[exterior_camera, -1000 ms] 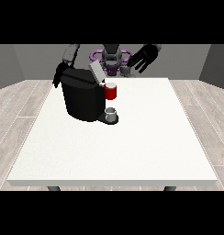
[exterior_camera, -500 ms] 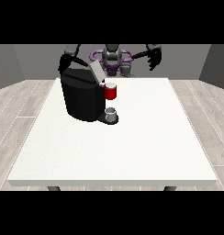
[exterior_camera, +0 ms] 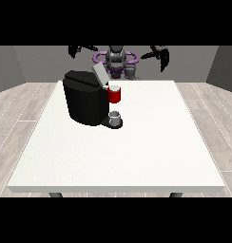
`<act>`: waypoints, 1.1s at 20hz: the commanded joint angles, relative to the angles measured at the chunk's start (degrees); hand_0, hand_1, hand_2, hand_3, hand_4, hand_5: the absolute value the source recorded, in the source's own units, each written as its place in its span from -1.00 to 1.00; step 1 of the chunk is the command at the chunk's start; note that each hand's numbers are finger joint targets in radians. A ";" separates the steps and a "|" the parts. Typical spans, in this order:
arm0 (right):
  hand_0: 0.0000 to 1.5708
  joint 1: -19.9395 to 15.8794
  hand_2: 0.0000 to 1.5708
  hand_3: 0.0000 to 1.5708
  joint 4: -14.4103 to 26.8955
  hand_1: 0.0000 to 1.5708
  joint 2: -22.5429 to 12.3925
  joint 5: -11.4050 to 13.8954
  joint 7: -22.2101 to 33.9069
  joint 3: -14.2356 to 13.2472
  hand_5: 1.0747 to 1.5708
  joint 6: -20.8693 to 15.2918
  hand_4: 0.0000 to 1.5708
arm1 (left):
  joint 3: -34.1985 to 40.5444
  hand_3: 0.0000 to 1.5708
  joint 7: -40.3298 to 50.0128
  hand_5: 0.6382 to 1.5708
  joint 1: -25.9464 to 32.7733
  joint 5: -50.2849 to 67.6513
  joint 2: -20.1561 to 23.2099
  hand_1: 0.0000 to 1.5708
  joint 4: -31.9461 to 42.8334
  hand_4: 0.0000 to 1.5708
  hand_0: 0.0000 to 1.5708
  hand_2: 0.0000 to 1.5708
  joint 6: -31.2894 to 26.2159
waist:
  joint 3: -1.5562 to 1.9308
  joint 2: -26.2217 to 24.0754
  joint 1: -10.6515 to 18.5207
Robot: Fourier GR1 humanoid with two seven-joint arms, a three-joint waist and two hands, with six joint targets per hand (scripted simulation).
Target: Insert the coffee pod into the coffee machine and close the lid
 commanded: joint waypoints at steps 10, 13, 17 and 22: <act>-1.00 -11.12 -1.00 -1.00 6.66 -1.00 -5.64 -5.04 0.94 -8.00 1.00 2.64 -1.00 | -6.82 -1.00 5.97 1.00 4.06 8.29 -1.06 -1.00 -17.01 -0.51 -1.00 -1.00 -2.95 | 0.05 9.47 6.72; -1.00 -12.53 -1.00 -1.00 8.10 -1.00 -2.06 -6.83 5.82 -7.32 1.00 1.28 -0.76 | -11.82 -1.00 7.19 1.00 8.04 11.08 -1.05 -1.00 -19.41 -0.54 -1.00 -1.00 -0.06 | 0.04 6.88 6.68; -1.00 -17.18 -1.00 -1.00 11.31 -1.00 -5.72 -8.87 4.95 -10.67 1.00 2.35 -0.78 | -10.88 -1.00 8.84 1.00 7.25 10.89 0.24 -1.00 -24.74 -0.59 -1.00 -1.00 -2.65 | 0.04 13.10 8.05; -1.00 -17.91 -1.00 -1.00 11.52 -1.00 -1.44 -6.53 7.61 -5.66 1.00 0.00 -1.00 | -12.93 -1.00 13.42 1.00 12.88 12.69 -1.03 -1.00 -31.31 -0.53 -1.00 -1.00 -0.36 | 0.03 10.97 5.76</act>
